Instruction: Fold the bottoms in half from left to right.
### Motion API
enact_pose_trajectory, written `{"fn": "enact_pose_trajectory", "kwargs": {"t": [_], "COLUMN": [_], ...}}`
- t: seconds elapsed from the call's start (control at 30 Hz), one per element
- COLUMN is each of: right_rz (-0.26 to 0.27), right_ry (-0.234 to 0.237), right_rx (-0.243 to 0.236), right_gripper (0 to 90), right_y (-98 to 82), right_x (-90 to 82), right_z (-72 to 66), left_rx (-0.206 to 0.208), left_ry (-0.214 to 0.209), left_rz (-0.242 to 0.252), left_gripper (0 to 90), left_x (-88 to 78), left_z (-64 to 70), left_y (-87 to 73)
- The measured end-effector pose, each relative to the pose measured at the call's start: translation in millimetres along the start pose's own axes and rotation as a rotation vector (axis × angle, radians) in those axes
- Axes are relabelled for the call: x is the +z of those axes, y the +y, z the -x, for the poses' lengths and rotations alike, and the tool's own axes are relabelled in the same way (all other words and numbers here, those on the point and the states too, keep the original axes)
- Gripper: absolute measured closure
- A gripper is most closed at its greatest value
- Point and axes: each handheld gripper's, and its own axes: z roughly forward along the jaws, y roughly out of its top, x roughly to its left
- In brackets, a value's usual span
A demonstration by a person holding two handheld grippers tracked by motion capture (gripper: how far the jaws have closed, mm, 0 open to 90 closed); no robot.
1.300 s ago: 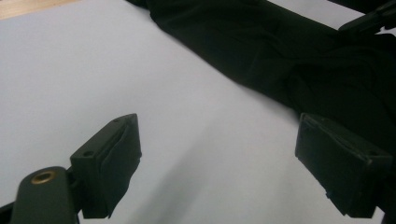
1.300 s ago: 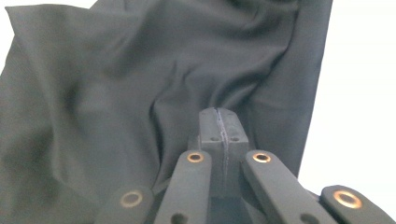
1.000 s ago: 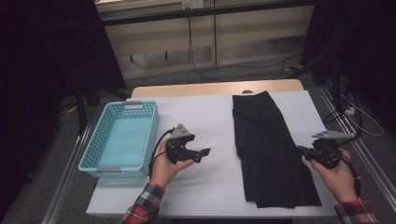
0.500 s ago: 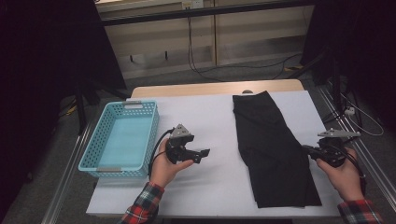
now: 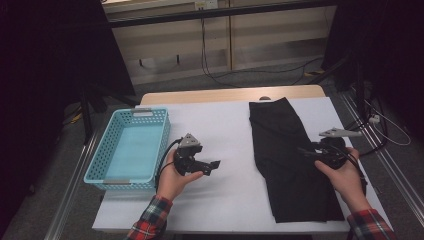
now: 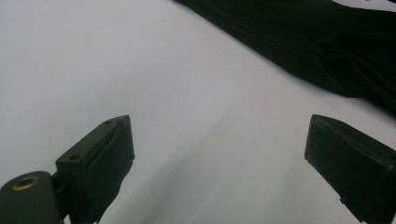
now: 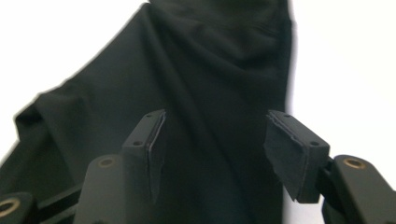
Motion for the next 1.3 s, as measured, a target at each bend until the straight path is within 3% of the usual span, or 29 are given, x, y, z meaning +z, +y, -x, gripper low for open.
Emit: {"fn": "enact_pose_trajectory", "kwargs": {"t": [0.23,0.43,0.6,0.7,0.9,1.17,1.3], "right_rz": [0.0,0.025,0.024,0.002,-0.01,-0.009,-0.012], "right_ry": [0.027,0.048,0.072,0.055,0.082,0.093,0.072], "right_rx": [-0.042,-0.038,-0.044,-0.082,-0.063,-0.099,-0.11], "right_gripper": [29.5,23.1,21.8,20.4,19.3,16.7,18.4], "right_y": [17.7,32.3,39.3,41.5,46.3,53.7,55.2], "right_x": [28.1,43.9,61.7,72.0,87.0,105.1,114.7], "right_z": [-17.8,-30.1,-39.8,-46.1,-52.2,-61.8,-66.0], "left_rx": [0.001,0.004,0.0,0.0,0.002,-0.01,-0.012], "left_ry": [0.02,0.027,0.028,0.024,0.018,0.02,0.022], "left_rz": [-0.004,-0.007,-0.014,-0.011,-0.018,-0.032,-0.035], "left_gripper": [7.6,7.9,7.4,7.4,7.3,7.3,7.3], "left_x": [-3.6,-5.0,-4.2,-3.5,-2.0,-2.7,-0.4], "left_z": [-3.6,-5.6,-6.3,-5.4,-2.7,-2.9,-1.8], "left_y": [-3.9,-5.4,-7.1,-6.8,-8.3,-12.2,-14.8]}}
